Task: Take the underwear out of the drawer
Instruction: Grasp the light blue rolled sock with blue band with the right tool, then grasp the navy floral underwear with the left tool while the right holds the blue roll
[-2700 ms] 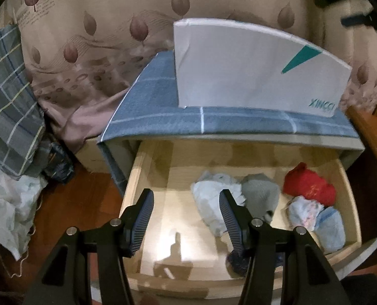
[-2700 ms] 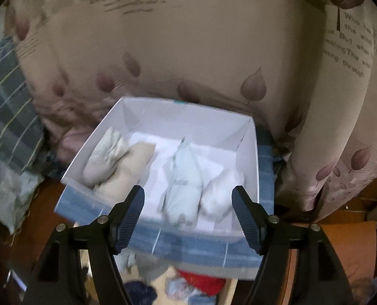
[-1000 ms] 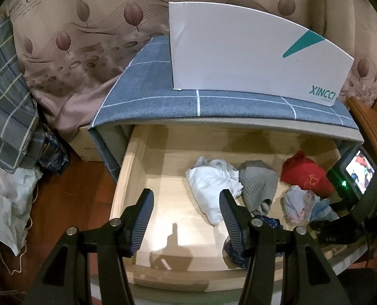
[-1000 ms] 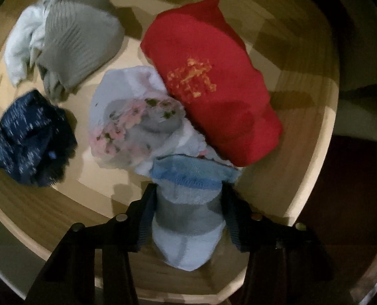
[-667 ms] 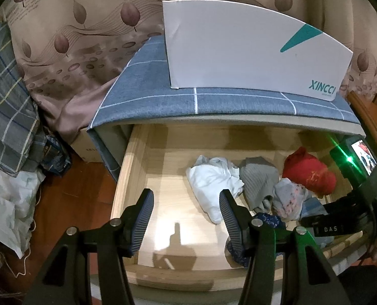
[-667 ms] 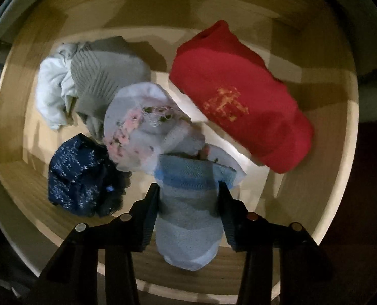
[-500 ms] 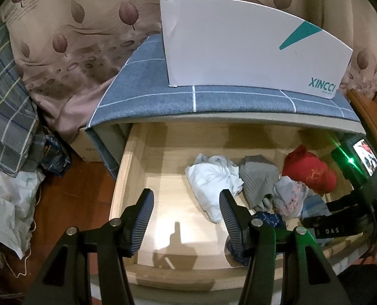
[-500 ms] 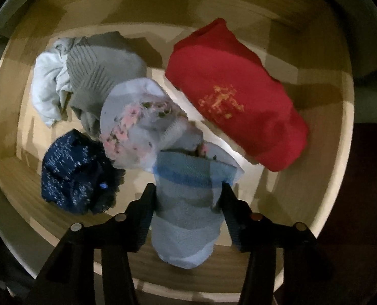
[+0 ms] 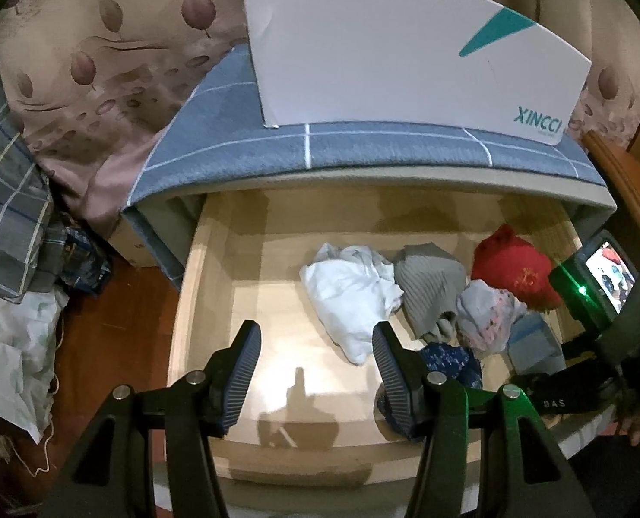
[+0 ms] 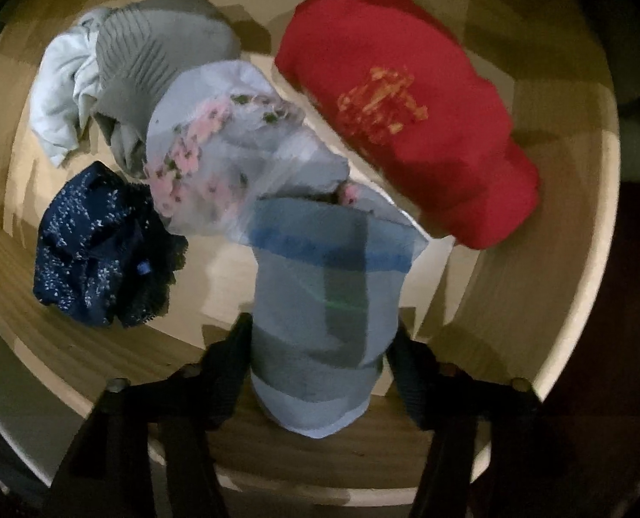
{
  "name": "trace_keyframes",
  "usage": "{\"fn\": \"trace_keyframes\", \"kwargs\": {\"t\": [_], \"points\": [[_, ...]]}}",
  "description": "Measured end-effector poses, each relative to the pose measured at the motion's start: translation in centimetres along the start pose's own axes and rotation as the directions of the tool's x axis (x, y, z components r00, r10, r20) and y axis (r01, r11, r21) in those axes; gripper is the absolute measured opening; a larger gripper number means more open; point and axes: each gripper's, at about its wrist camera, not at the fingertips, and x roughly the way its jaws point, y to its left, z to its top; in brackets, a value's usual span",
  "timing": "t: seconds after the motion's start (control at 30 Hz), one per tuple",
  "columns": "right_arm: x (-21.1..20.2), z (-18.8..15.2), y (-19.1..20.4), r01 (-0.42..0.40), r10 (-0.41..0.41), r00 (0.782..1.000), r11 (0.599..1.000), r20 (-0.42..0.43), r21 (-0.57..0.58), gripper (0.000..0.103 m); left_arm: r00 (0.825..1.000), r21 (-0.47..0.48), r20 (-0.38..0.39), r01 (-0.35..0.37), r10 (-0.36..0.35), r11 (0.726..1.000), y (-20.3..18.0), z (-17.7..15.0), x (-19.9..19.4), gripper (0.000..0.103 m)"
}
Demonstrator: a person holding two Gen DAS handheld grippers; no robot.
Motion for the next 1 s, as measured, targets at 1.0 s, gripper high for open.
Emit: {"fn": "trace_keyframes", "kwargs": {"t": [1.0], "points": [[-5.8, -6.2, -8.0, -0.222, 0.147, 0.943, 0.946, 0.299, 0.234, 0.041, 0.897, 0.010, -0.373, 0.258, -0.236, 0.966, -4.0, -1.1, 5.5, 0.061]]}}
